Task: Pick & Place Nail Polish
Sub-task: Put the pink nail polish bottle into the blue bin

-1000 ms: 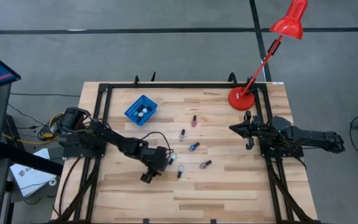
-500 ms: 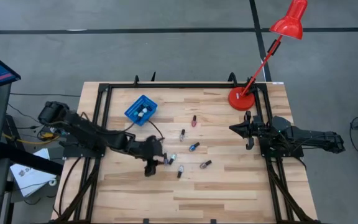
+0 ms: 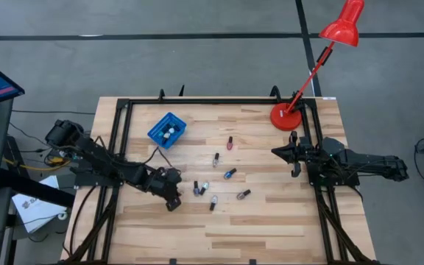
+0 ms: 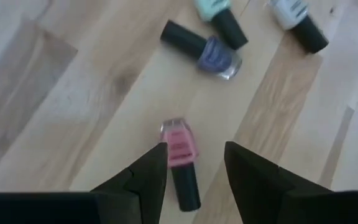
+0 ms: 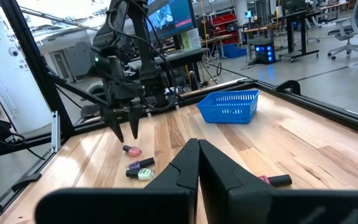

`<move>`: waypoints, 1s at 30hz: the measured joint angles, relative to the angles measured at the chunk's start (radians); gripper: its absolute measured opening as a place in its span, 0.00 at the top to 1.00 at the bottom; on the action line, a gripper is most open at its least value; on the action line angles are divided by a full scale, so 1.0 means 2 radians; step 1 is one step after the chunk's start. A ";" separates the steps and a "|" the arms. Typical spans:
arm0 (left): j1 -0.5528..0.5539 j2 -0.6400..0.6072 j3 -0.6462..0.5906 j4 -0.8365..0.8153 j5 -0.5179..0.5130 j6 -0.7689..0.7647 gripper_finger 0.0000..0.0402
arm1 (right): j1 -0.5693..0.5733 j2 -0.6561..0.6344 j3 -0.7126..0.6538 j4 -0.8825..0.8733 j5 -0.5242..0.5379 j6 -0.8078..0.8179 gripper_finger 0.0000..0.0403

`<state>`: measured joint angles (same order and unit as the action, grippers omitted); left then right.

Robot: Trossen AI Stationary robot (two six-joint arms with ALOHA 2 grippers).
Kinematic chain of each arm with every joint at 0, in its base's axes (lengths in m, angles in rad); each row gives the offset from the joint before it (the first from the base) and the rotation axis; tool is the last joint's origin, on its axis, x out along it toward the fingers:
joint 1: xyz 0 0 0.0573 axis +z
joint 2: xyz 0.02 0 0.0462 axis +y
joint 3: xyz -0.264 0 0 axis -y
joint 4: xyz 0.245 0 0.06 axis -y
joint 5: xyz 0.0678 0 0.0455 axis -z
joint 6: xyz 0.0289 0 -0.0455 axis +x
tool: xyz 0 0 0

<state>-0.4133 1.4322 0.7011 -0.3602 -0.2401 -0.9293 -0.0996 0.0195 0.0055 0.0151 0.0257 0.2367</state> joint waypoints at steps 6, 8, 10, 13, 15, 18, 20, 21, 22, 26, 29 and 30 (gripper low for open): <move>-0.013 0.000 -0.009 0.002 -0.021 -0.020 0.61 | 0.000 0.000 0.000 0.000 0.000 0.000 1.00; -0.015 0.002 -0.009 0.002 -0.027 -0.021 0.61 | 0.000 0.000 0.000 0.000 0.000 0.000 1.00; -0.017 0.006 -0.009 0.002 -0.027 -0.021 0.61 | 0.000 0.000 0.000 0.000 0.000 0.000 1.00; -0.024 0.023 -0.009 0.010 -0.026 -0.021 0.61 | 0.000 0.000 0.000 0.000 0.000 0.000 1.00; -0.030 0.037 -0.009 0.019 -0.023 -0.021 0.61 | 0.000 0.000 0.000 0.000 0.000 0.000 1.00; -0.039 0.058 -0.008 0.029 -0.020 -0.021 0.61 | 0.000 0.000 0.000 0.000 0.000 0.000 1.00; -0.043 0.072 -0.008 0.028 -0.021 -0.021 0.61 | 0.000 0.000 0.000 0.000 0.000 0.000 1.00; -0.045 0.077 -0.007 0.028 -0.025 -0.020 0.61 | 0.000 0.000 0.000 0.000 0.000 0.000 1.00; -0.047 0.084 -0.006 0.027 -0.029 -0.020 0.61 | 0.000 0.000 0.000 0.000 0.000 0.000 1.00; -0.047 0.102 -0.005 0.023 -0.034 -0.032 0.61 | 0.000 0.000 0.000 0.000 0.000 0.000 1.00; -0.046 0.104 -0.005 0.025 -0.036 -0.035 0.65 | 0.000 0.000 0.000 0.000 0.000 0.000 1.00; -0.046 0.103 -0.005 0.024 -0.039 -0.032 0.67 | 0.000 0.000 0.000 0.000 0.000 0.000 1.00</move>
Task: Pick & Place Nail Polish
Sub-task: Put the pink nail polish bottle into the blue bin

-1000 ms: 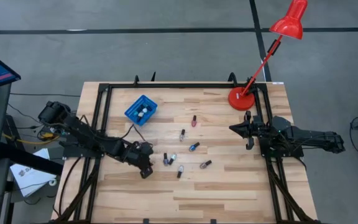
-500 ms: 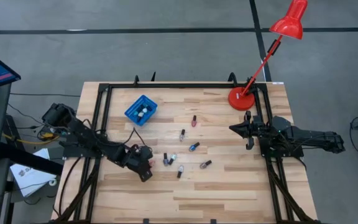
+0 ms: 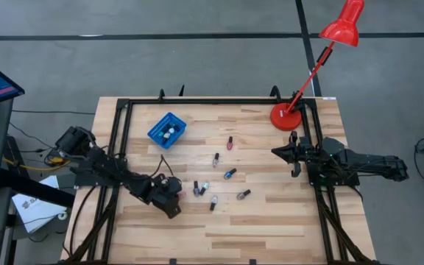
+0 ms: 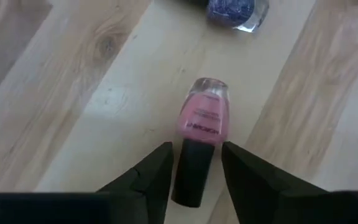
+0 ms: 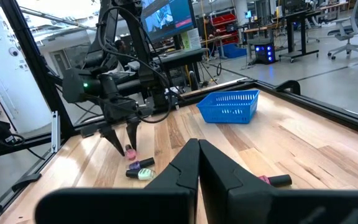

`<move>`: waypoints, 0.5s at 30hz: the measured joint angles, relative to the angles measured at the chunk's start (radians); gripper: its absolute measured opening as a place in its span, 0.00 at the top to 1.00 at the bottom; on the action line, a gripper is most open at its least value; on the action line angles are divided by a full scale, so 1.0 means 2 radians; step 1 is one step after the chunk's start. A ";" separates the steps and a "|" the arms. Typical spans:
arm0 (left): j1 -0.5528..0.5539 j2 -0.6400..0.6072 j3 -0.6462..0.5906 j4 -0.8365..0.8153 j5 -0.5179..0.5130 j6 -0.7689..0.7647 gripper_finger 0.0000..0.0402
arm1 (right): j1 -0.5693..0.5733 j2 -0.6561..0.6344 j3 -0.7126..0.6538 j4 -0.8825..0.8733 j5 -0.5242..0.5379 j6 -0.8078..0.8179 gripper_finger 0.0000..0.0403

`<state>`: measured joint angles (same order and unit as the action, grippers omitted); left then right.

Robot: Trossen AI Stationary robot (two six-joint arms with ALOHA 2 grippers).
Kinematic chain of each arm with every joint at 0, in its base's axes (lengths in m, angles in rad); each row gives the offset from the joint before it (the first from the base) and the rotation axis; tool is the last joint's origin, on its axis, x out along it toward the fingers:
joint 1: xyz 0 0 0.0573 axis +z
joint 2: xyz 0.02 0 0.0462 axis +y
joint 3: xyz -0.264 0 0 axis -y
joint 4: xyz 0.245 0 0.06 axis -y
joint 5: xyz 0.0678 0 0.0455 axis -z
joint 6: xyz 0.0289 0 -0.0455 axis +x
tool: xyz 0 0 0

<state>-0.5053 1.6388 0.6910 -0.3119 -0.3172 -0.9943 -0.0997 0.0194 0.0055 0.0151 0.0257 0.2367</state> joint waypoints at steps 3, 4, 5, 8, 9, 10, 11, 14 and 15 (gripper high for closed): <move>0.001 -0.003 -0.002 -0.004 0.000 0.015 0.77 | 0.000 0.000 0.000 0.000 0.000 0.000 1.00; 0.001 -0.005 -0.002 -0.005 0.000 0.019 0.81 | 0.000 0.000 0.000 0.000 0.000 0.000 1.00; 0.001 -0.006 -0.002 -0.005 0.001 0.023 0.85 | 0.000 0.000 0.000 0.000 0.000 0.000 1.00; 0.001 -0.006 -0.002 -0.005 0.001 0.024 0.88 | 0.000 0.000 0.000 0.000 0.000 0.000 1.00; 0.001 -0.006 -0.002 -0.005 0.001 0.024 0.88 | 0.000 0.000 0.000 0.000 0.000 0.000 1.00; 0.001 -0.006 -0.002 -0.004 0.001 0.024 0.88 | 0.000 0.000 0.000 0.000 0.000 0.000 1.00; 0.001 -0.006 -0.002 -0.004 0.001 0.023 0.88 | 0.000 0.000 0.000 0.000 0.000 0.000 1.00; 0.006 -0.013 -0.003 0.000 0.008 0.014 0.88 | 0.000 0.000 0.000 0.000 0.000 0.000 1.00; 0.010 -0.018 -0.004 0.001 0.012 0.012 0.88 | 0.000 0.000 0.000 0.000 0.000 0.000 1.00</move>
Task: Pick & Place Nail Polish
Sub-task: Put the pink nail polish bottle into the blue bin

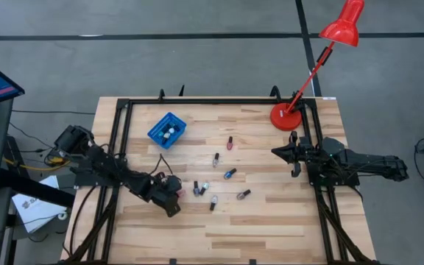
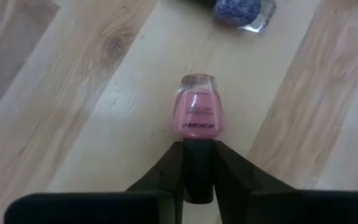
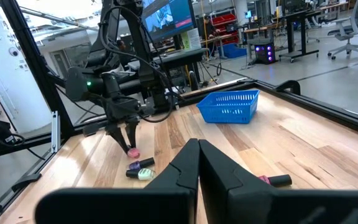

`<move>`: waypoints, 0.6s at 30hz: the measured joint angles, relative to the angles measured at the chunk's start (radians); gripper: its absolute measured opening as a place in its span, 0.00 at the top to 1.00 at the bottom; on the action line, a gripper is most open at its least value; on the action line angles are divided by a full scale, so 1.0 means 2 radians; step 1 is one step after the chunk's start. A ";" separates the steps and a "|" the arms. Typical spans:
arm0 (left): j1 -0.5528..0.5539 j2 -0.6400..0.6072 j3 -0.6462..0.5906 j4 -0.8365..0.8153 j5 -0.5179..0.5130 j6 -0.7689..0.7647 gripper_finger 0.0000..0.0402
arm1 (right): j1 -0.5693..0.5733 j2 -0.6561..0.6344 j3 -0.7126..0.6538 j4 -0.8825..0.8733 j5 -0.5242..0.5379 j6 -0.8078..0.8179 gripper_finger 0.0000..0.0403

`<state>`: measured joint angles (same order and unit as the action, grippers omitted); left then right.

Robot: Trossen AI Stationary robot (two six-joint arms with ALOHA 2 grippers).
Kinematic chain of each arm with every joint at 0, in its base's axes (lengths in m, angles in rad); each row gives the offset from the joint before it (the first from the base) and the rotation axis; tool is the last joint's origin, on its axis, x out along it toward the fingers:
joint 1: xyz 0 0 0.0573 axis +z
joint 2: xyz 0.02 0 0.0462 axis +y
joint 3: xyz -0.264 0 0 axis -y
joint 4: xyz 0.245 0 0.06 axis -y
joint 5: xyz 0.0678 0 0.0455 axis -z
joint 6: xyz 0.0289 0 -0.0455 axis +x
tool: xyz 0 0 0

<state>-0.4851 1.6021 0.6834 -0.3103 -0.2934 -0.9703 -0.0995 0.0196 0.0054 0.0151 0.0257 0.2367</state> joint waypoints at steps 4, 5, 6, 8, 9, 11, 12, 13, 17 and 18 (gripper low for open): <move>0.031 -0.040 -0.003 -0.010 0.003 0.000 0.88 | 0.000 0.000 0.000 0.000 0.000 0.000 1.00; 0.043 -0.054 -0.003 -0.008 -0.004 -0.001 0.88 | 0.000 0.000 0.000 0.000 0.000 0.000 1.00; 0.056 -0.069 -0.002 -0.006 -0.013 -0.001 0.88 | 0.000 0.000 0.000 0.000 0.000 0.000 1.00; 0.086 -0.096 -0.001 -0.005 -0.028 0.000 0.88 | 0.000 0.000 0.000 0.000 0.000 0.000 1.00; 0.101 -0.109 -0.001 -0.007 -0.035 0.001 0.88 | 0.000 0.000 0.000 0.000 0.000 0.000 1.00; 0.135 -0.136 -0.001 -0.006 -0.045 0.015 0.88 | 0.000 0.000 0.000 0.000 0.000 0.000 1.00; 0.153 -0.150 -0.001 -0.006 -0.047 0.029 0.88 | 0.000 0.000 0.000 0.000 0.000 0.000 1.00; 0.172 -0.161 -0.001 -0.005 -0.049 0.044 0.88 | 0.000 0.000 0.000 0.000 0.000 0.000 1.00; 0.248 -0.205 -0.001 -0.006 -0.050 0.109 0.88 | 0.000 0.000 0.000 0.000 0.000 0.000 1.00; 0.267 -0.213 -0.001 -0.007 -0.051 0.124 0.88 | 0.000 0.000 0.000 0.000 0.000 0.000 1.00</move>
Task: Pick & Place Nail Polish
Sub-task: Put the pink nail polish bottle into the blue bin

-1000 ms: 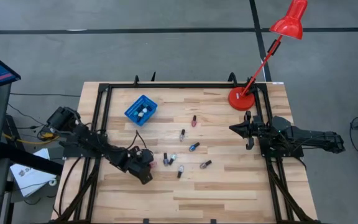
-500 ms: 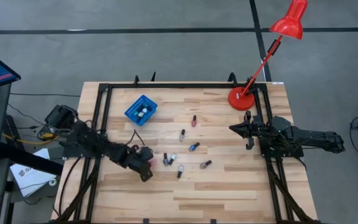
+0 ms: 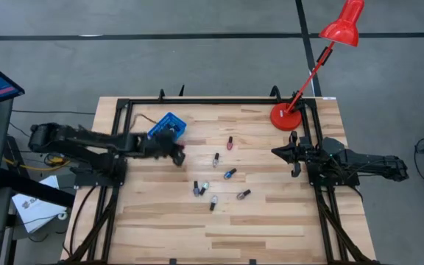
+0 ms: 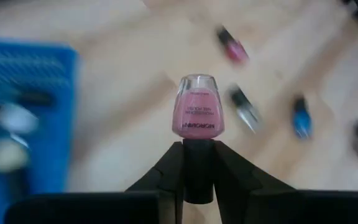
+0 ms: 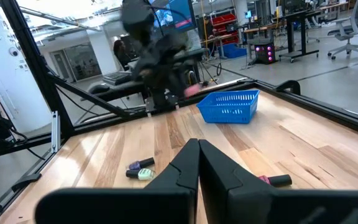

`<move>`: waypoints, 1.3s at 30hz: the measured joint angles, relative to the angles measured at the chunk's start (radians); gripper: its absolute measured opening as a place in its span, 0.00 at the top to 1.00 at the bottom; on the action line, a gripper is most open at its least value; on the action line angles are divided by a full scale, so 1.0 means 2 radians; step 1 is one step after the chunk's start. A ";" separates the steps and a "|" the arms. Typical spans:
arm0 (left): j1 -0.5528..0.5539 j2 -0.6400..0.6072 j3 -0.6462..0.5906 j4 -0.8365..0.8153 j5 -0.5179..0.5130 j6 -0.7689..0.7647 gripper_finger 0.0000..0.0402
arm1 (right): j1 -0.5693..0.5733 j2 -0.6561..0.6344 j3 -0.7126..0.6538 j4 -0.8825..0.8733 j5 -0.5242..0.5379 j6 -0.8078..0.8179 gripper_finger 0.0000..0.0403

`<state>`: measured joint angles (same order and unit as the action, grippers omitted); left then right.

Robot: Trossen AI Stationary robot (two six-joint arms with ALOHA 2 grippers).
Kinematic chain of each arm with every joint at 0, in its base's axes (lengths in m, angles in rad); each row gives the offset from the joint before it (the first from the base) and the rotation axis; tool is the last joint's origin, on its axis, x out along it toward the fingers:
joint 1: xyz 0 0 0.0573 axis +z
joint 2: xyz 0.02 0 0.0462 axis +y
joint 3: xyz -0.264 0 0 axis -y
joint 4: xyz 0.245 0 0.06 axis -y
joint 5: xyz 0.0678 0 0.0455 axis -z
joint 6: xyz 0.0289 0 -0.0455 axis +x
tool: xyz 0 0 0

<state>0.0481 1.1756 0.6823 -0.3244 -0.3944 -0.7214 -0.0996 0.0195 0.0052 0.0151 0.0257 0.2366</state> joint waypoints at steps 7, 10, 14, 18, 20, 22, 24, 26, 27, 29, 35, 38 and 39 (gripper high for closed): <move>0.115 -0.028 0.001 -0.040 0.027 0.101 0.88 | 0.000 0.000 0.000 0.000 0.000 0.000 1.00; 0.149 -0.028 0.001 -0.091 0.031 0.105 0.88 | 0.000 0.000 0.000 0.000 0.000 0.000 1.00; 0.172 -0.019 0.001 -0.121 0.035 0.116 0.88 | 0.000 0.000 0.000 0.000 0.000 0.000 1.00; 0.188 -0.006 0.001 -0.117 0.036 0.137 0.88 | 0.000 0.000 0.000 0.000 0.000 0.000 1.00; 0.196 0.005 0.001 -0.118 0.051 0.136 0.88 | 0.000 0.000 0.000 0.000 0.000 0.000 1.00; 0.199 0.023 0.001 -0.116 0.063 0.136 0.88 | 0.000 0.000 0.000 0.000 0.000 0.000 1.00; 0.199 0.042 0.001 -0.117 0.071 0.136 0.88 | 0.000 0.000 0.000 0.000 0.000 0.000 1.00; 0.198 0.060 0.001 -0.117 0.079 0.137 0.88 | 0.000 0.000 0.000 0.000 0.000 0.000 1.00; 0.198 0.069 0.001 -0.116 0.082 0.138 0.88 | 0.000 0.000 0.000 0.000 0.000 0.000 1.00; 0.198 0.086 0.001 -0.114 0.094 0.138 0.88 | 0.000 0.000 0.000 0.000 0.000 0.000 1.00; 0.198 0.114 0.001 -0.111 0.109 0.139 0.88 | 0.000 0.000 0.000 0.000 0.000 0.000 1.00; 0.198 0.118 0.001 -0.109 0.109 0.139 0.87 | 0.000 0.000 0.000 0.000 0.000 0.000 1.00; 0.198 0.118 0.001 -0.109 0.109 0.139 0.87 | 0.000 0.000 0.000 0.000 0.000 0.000 1.00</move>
<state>0.4450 1.4113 0.6846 -0.5429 -0.1761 -0.4438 -0.0994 0.0193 0.0055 0.0151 0.0257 0.2367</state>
